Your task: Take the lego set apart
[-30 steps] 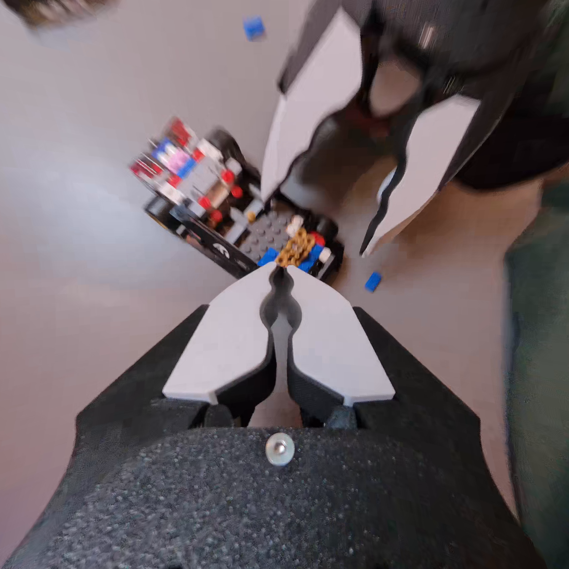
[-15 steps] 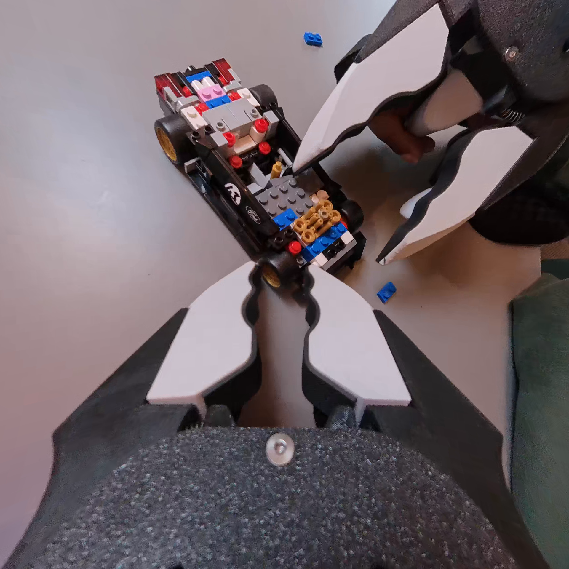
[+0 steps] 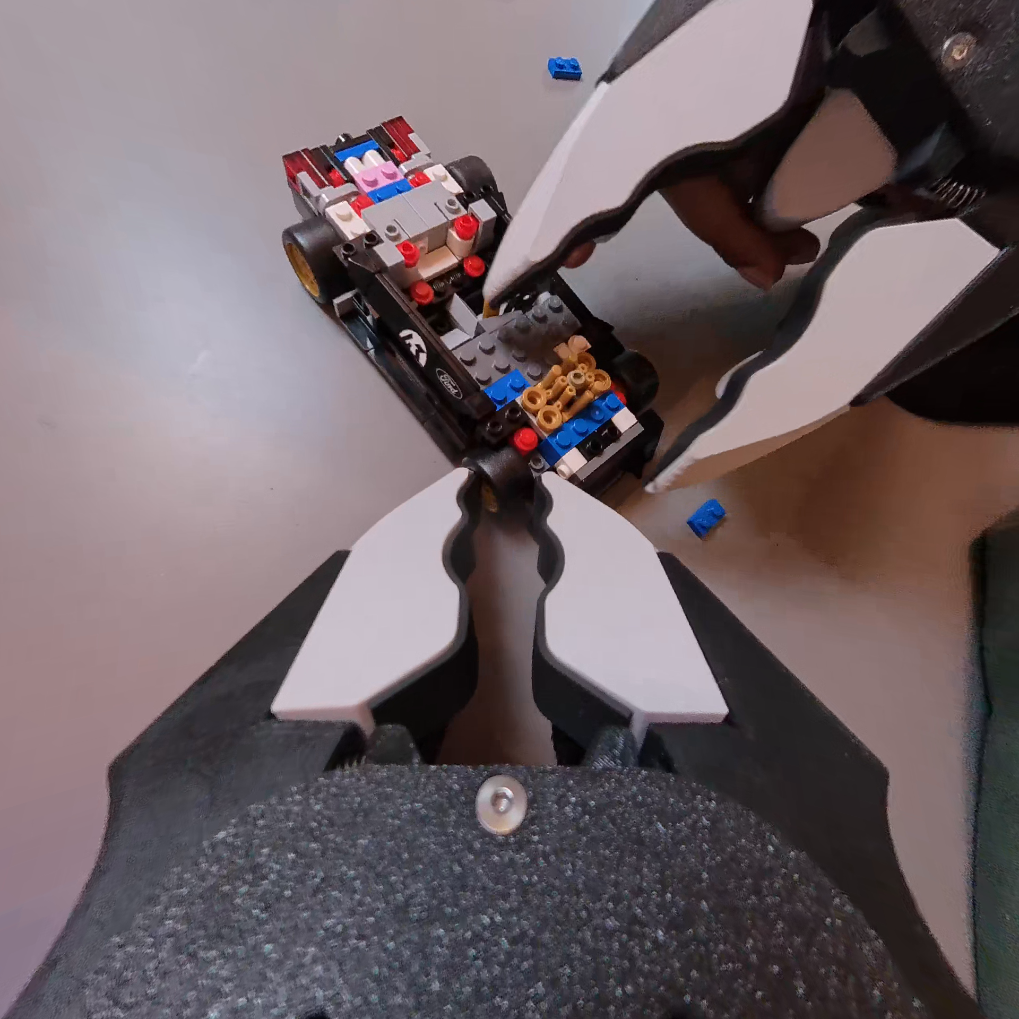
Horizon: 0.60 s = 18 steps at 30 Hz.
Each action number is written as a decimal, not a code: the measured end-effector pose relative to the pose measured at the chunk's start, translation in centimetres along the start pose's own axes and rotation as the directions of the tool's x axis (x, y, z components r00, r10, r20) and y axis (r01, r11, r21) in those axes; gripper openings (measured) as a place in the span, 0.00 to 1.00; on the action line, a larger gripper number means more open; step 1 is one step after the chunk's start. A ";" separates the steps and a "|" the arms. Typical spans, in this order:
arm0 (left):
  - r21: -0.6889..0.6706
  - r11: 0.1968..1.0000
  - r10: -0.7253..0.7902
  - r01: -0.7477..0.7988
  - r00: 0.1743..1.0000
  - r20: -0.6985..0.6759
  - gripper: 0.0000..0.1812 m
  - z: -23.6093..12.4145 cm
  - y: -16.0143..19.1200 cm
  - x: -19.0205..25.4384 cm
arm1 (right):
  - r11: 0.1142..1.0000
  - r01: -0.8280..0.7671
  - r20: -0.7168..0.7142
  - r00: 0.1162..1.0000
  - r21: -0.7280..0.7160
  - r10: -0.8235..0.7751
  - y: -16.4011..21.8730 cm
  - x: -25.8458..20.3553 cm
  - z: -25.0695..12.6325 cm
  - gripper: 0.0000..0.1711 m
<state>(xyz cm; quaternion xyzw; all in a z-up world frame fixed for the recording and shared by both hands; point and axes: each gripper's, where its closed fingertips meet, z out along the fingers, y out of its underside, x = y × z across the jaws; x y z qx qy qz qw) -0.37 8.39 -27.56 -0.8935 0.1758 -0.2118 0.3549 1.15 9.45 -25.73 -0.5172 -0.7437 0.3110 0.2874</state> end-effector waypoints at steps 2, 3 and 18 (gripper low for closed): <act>-0.004 1.000 0.008 -0.008 1.000 0.013 0.10 0.0 0.0 0.0 | 0.995 -0.027 -0.017 1.000 -0.098 0.026 0.7 0.5 0.6 0.45; -0.004 1.000 0.009 -0.009 1.000 0.018 0.10 0.0 0.0 0.0 | 0.993 -0.043 -0.020 0.999 -0.110 0.041 0.7 0.7 0.7 0.44; -0.018 0.999 -0.045 0.046 0.998 0.036 0.09 -0.1 0.3 0.1 | 0.936 -0.077 0.066 0.992 -0.343 0.106 1.1 0.3 1.0 0.41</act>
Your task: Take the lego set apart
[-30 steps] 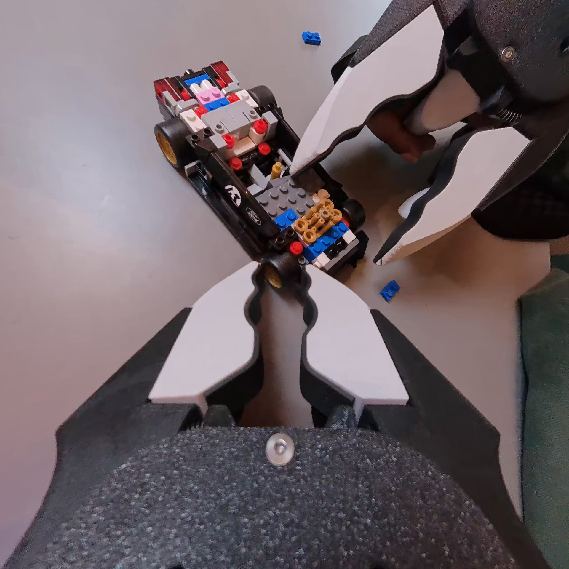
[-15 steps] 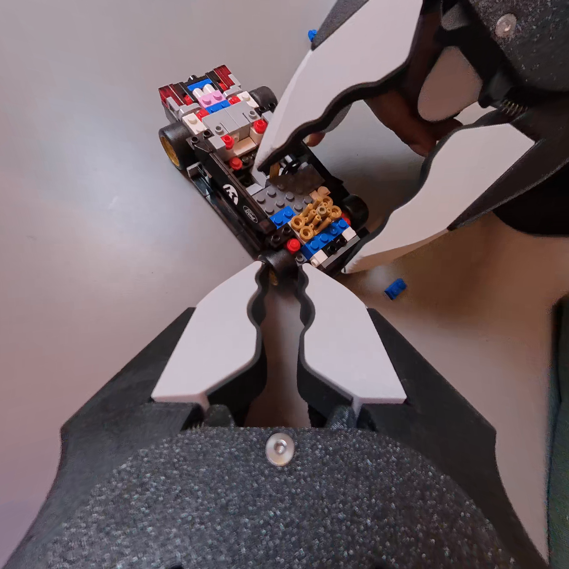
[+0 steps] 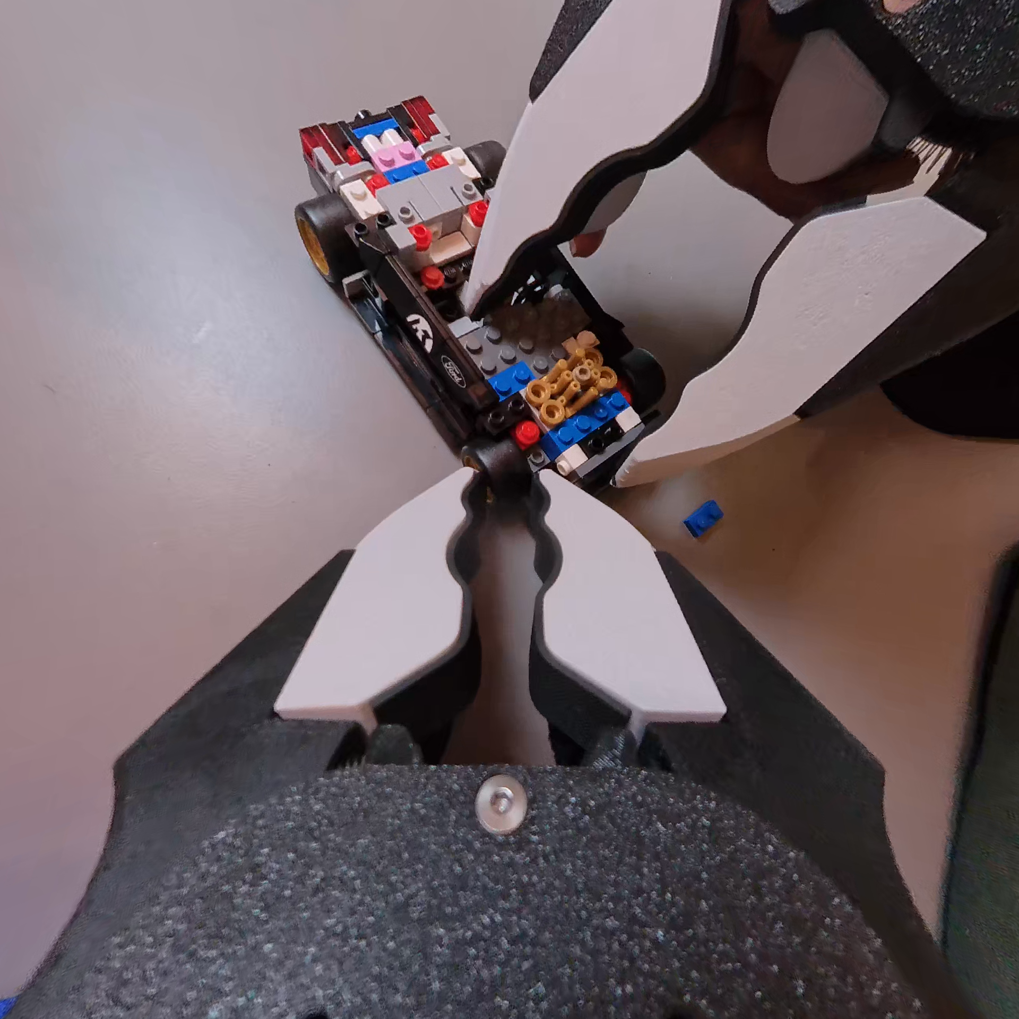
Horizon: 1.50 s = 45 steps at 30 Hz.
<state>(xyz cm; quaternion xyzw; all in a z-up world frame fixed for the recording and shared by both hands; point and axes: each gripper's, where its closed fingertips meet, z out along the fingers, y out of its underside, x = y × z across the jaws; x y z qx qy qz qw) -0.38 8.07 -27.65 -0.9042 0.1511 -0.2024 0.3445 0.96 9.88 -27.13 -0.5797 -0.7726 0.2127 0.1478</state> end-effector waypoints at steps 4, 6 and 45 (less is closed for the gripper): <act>0.006 1.000 0.005 -0.005 1.000 0.019 0.09 0.0 -0.1 0.0 | 0.993 0.073 0.017 0.997 -0.088 -0.072 0.1 0.0 0.1 0.41; 0.005 1.000 0.013 -0.013 1.000 0.023 0.09 0.0 -0.1 0.0 | 0.988 0.102 0.038 0.994 -0.118 -0.098 0.2 0.0 0.3 0.42; 0.195 0.939 -0.303 0.284 0.950 0.074 0.08 -0.1 -0.6 -0.4 | 0.982 0.049 0.039 0.998 -0.183 -0.043 0.7 0.2 0.4 0.43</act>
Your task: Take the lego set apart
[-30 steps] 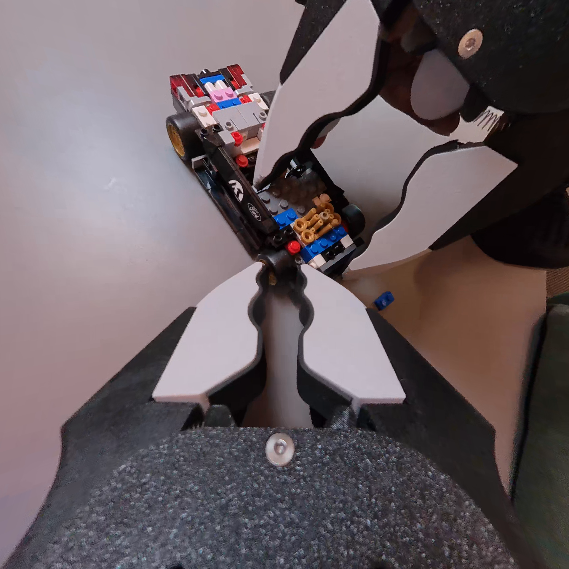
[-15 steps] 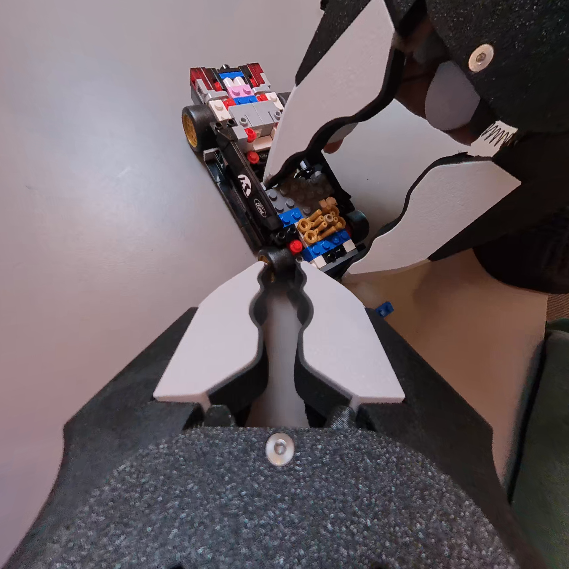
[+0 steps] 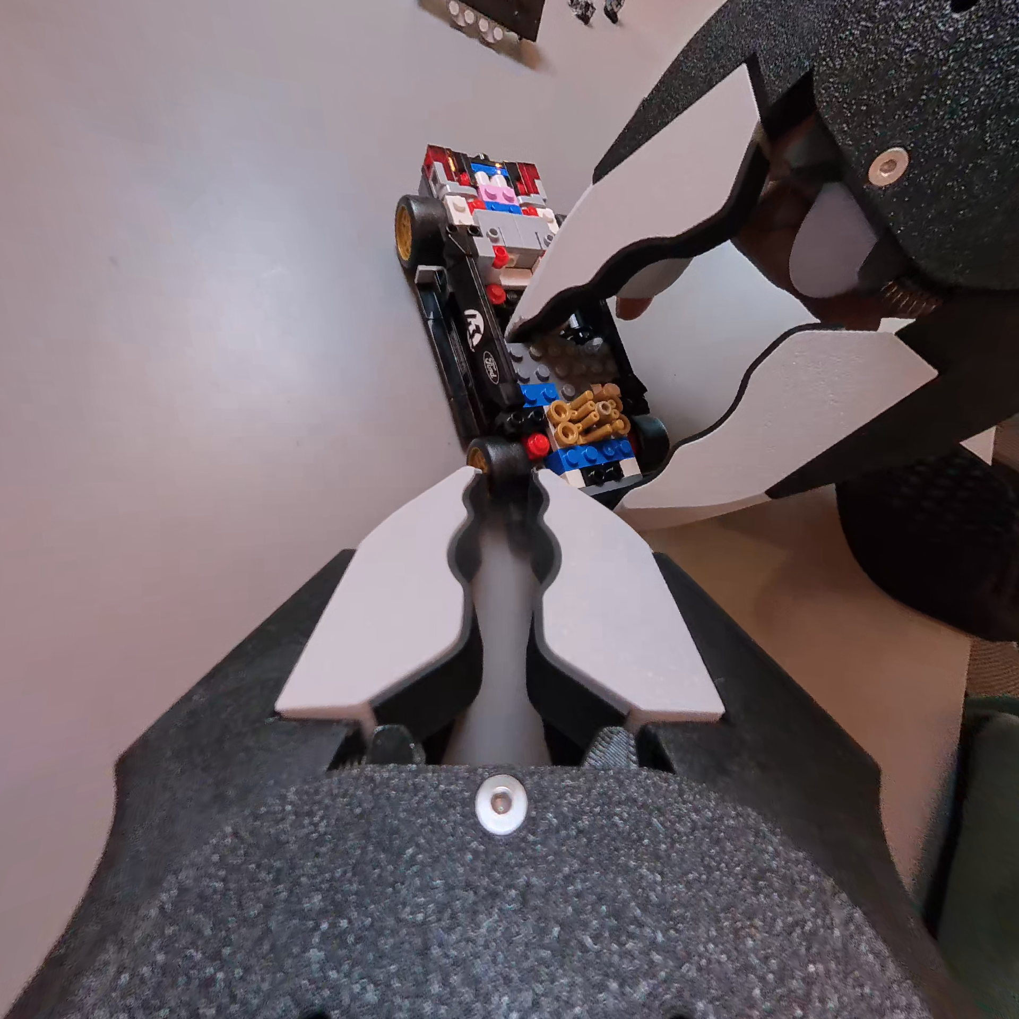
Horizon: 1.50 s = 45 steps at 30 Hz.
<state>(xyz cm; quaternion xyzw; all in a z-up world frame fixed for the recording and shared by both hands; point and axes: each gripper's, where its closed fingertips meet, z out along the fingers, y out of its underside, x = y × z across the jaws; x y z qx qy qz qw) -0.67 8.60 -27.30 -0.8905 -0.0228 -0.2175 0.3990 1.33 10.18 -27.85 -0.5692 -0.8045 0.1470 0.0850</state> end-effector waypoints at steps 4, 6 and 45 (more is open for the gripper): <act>0.029 0.999 -0.034 0.034 0.999 0.019 0.08 0.1 -0.3 -0.1 | 1.000 -0.020 -0.009 1.000 0.006 0.020 0.0 0.1 0.0 0.43; 0.038 0.998 -0.044 0.043 0.999 0.027 0.08 0.2 -0.5 -0.1 | 0.999 -0.031 -0.012 0.999 0.013 0.031 0.1 0.2 0.0 0.43; 0.039 0.992 0.122 -0.120 0.992 -0.035 0.16 -5.8 3.1 1.2 | 0.898 -0.215 -0.095 0.958 0.384 0.270 9.9 -0.2 -5.6 0.33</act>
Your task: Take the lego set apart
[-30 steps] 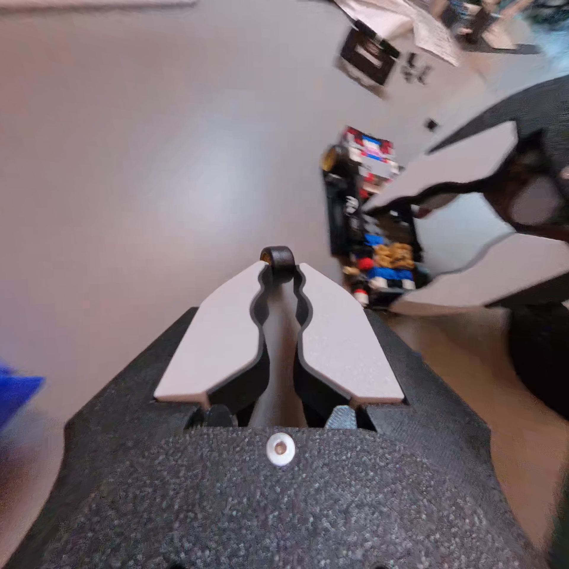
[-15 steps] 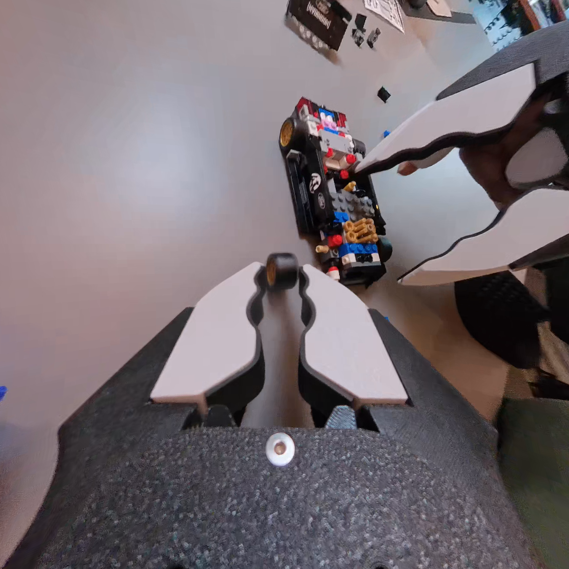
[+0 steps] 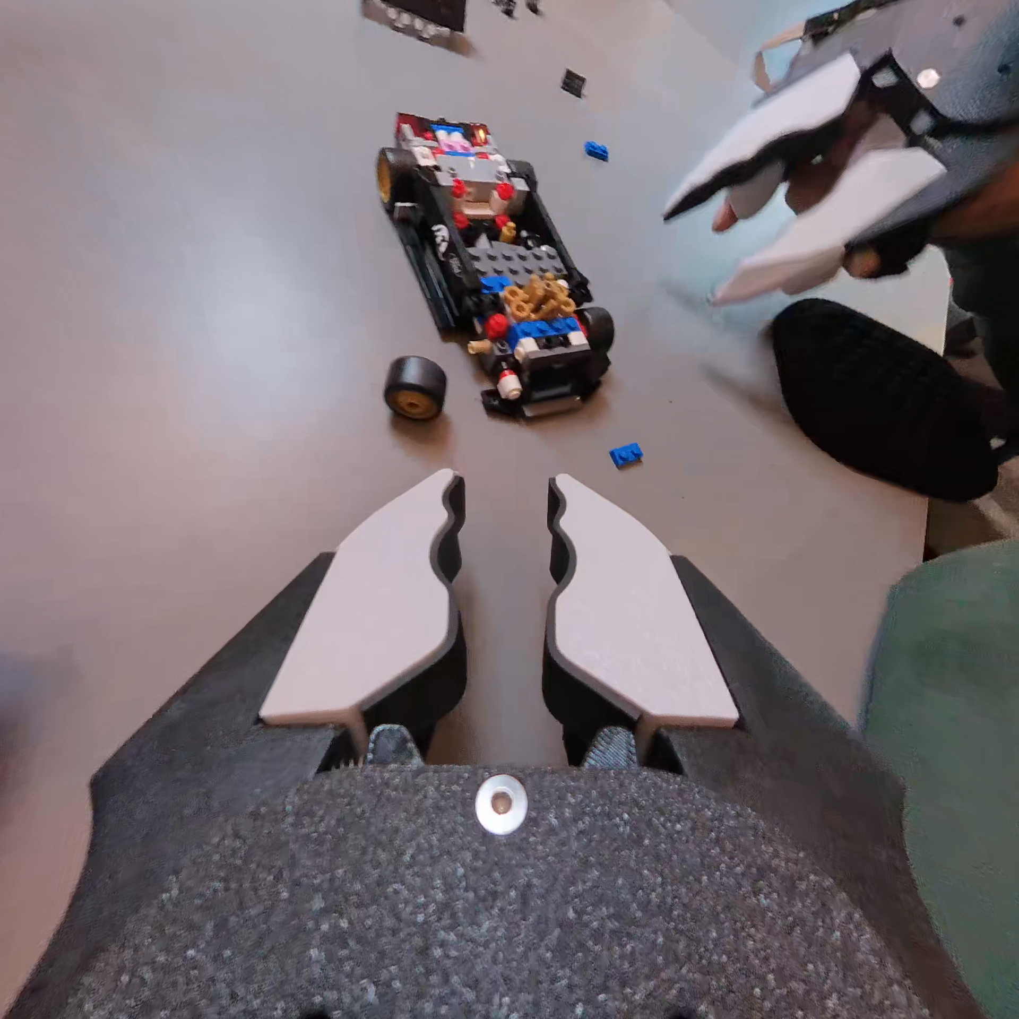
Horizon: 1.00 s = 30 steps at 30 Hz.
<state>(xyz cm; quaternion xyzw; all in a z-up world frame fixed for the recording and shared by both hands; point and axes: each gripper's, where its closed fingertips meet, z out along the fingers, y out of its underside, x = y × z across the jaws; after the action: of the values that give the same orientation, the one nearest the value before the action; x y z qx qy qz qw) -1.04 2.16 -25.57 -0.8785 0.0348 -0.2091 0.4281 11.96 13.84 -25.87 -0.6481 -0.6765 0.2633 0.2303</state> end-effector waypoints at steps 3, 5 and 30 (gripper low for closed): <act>0.043 0.998 0.044 -0.044 0.999 -0.004 0.14 0.5 -0.3 0.9 | 0.997 -0.054 -0.130 0.990 0.052 0.061 0.9 4.8 -1.2 0.30; 0.077 0.995 0.061 -0.060 0.998 -0.011 0.12 0.7 -0.8 1.4 | 0.994 -0.083 -0.199 0.975 0.065 0.094 1.6 8.0 -1.8 0.28; 0.059 0.966 0.248 -0.254 0.965 0.084 0.21 4.3 -5.6 0.3 | 0.988 0.124 0.169 0.976 0.094 -0.138 -4.0 2.8 4.0 0.18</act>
<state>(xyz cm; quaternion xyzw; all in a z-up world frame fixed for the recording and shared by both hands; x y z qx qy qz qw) 0.29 8.82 -23.48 -0.8590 0.1223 -0.1208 0.4822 6.16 16.33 -26.31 -0.5664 -0.7238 0.3313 0.2135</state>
